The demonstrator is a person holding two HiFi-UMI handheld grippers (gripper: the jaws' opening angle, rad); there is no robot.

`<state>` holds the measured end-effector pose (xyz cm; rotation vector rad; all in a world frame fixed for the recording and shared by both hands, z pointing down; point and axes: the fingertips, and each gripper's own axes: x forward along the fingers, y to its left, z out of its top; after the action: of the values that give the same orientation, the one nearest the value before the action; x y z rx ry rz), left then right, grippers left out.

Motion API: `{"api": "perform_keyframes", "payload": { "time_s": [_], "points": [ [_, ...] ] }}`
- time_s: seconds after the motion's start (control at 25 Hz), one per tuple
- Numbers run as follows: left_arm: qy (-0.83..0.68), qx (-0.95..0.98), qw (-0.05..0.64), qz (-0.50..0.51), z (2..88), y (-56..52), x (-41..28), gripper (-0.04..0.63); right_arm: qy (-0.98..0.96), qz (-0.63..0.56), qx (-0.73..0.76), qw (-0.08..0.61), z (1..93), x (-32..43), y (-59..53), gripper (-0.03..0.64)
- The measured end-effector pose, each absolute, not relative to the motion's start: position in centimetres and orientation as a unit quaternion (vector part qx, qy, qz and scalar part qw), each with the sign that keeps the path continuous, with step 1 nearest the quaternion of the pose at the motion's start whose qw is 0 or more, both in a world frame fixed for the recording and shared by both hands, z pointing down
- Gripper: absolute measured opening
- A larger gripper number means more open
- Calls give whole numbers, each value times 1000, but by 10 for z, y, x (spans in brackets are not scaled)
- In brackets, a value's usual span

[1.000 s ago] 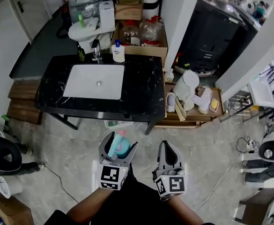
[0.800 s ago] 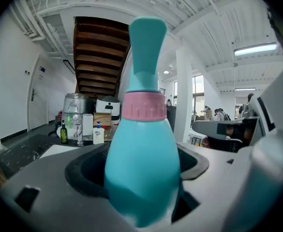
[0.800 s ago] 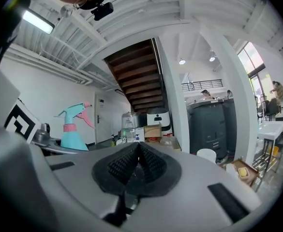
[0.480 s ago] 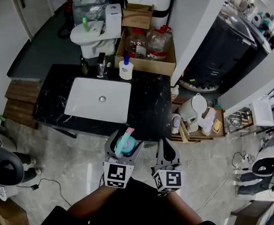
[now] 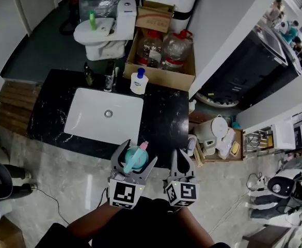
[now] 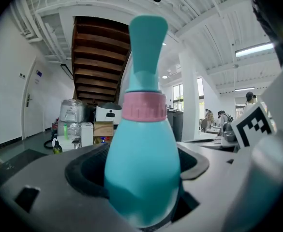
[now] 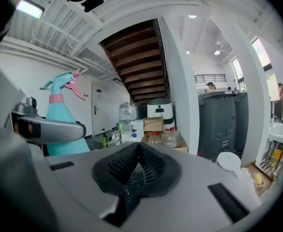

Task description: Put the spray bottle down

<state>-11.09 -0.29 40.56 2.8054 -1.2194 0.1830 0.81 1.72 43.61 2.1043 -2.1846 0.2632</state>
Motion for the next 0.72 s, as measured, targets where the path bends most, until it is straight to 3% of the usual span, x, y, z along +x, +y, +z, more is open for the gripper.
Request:
{"api": "perform_keyframes", "payload": {
  "time_s": [0.48, 0.72],
  "points": [
    [-394, 915, 67, 49, 412, -31, -105, 405, -677, 77, 731, 36, 424, 64, -1, 15],
    [-407, 908, 79, 60, 424, -43, -101, 405, -688, 86, 719, 41, 436, 56, 1, 15]
  ]
}}
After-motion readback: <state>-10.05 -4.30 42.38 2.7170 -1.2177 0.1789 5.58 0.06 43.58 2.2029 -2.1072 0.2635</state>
